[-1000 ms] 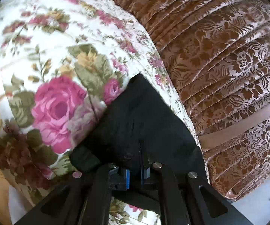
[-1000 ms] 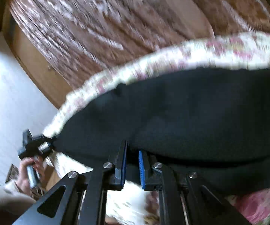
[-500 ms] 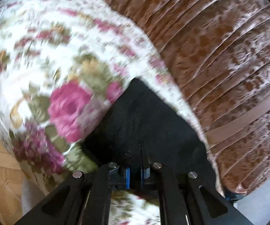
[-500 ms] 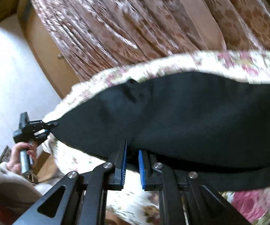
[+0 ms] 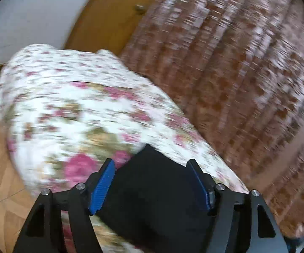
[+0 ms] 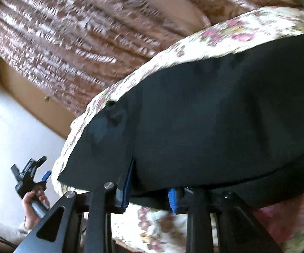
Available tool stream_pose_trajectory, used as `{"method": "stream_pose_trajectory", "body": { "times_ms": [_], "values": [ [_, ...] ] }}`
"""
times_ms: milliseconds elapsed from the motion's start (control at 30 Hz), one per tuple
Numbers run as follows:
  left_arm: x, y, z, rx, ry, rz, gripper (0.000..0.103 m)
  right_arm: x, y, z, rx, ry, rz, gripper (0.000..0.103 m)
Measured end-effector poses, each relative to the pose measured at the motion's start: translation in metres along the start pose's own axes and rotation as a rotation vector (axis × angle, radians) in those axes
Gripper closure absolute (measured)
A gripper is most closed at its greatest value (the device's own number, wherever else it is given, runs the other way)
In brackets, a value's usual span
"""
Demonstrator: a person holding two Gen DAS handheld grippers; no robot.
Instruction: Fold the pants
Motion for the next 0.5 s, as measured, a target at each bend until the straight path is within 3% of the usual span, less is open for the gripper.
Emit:
{"method": "stream_pose_trajectory", "body": {
  "times_ms": [133, 300, 400, 500],
  "values": [
    [0.029, 0.059, 0.046, 0.165, -0.157, 0.115, 0.031, -0.025, 0.034, -0.017, 0.069, 0.077, 0.075, 0.071],
    [0.056, 0.126, 0.129, 0.302, -0.401, 0.278, 0.031, -0.066, 0.093, -0.033, 0.244, 0.193, 0.135, 0.071],
    [0.063, 0.153, 0.166, 0.379, -0.483, 0.326, 0.032, -0.091, 0.130, -0.040, 0.312, 0.256, 0.189, 0.071],
    [0.068, 0.161, 0.183, 0.393, -0.524, 0.330, 0.031, -0.116, 0.169, -0.044, 0.385, 0.321, 0.243, 0.071]
  ]
}}
Point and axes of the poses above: each gripper's, at about its wrist camera, not at the fingertips, and x roughly the way its jaws point, y to its right, z to its underside, the point moved 8 cm from there along x, roughly the way its jaws point, and after that the axes turned 5 degrees about -x, right-handed, at the moved point
